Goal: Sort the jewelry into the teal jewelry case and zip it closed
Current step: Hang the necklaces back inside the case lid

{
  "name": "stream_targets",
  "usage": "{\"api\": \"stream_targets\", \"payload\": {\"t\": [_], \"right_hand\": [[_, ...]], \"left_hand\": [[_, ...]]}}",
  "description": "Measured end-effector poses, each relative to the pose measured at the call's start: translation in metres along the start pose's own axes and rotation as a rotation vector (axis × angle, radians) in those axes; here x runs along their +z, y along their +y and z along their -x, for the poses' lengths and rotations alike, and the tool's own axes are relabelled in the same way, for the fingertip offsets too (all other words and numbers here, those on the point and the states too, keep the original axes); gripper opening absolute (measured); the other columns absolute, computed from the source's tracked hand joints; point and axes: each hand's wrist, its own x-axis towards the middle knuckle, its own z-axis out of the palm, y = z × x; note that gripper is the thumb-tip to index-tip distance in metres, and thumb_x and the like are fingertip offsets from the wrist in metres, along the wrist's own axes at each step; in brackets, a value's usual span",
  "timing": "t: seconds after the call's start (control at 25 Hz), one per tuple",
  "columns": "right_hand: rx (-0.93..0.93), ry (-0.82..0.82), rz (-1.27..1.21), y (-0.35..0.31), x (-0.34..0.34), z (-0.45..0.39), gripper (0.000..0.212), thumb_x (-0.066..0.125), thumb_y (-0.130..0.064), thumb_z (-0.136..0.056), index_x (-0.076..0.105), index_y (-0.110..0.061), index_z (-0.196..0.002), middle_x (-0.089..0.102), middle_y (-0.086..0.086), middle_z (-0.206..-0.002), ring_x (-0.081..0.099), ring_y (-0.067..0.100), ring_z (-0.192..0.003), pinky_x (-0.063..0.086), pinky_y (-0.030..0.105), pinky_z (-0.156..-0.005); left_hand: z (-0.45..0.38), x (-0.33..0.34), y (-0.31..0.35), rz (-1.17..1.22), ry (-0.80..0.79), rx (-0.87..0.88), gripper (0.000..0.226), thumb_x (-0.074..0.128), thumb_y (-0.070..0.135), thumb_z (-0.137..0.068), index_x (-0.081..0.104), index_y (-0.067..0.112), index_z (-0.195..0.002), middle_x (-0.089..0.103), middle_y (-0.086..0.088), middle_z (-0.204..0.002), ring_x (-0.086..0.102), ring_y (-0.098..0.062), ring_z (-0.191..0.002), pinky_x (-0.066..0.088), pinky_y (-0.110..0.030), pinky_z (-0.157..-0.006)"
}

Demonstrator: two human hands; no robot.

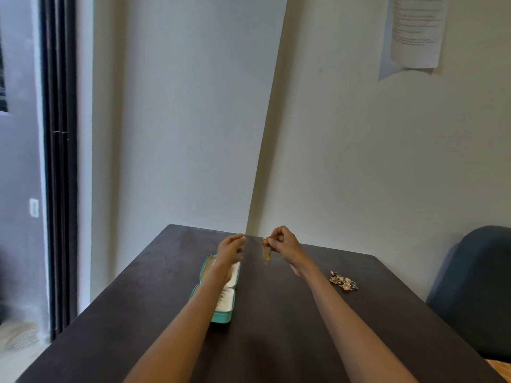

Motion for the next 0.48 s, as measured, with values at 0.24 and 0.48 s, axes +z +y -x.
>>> {"api": "stream_targets", "payload": {"t": [0.24, 0.48], "right_hand": [[-0.005, -0.123, 0.131, 0.013, 0.039, -0.010, 0.012, 0.055, -0.007, -0.091, 0.047, -0.015, -0.089, 0.063, 0.015, -0.093, 0.059, 0.015, -0.085, 0.043, 0.021, -0.072], [0.047, -0.214, 0.160, 0.036, 0.077, -0.013, 0.016, 0.055, -0.006, -0.091, 0.048, -0.019, -0.084, 0.068, 0.017, -0.096, 0.066, 0.016, -0.095, 0.047, 0.019, -0.077]], "left_hand": [[-0.033, -0.089, -0.004, -0.631, 0.179, 0.010, 0.044, 0.063, 0.013, -0.087, 0.047, 0.005, -0.127, 0.058, -0.015, -0.121, 0.055, -0.022, -0.105, 0.047, -0.035, -0.090], [-0.043, -0.103, -0.026, -0.664, -0.021, -0.204, 0.060, 0.061, 0.027, -0.090, 0.030, 0.007, -0.138, 0.054, -0.018, -0.126, 0.060, -0.019, -0.092, 0.051, -0.026, -0.067]]}}
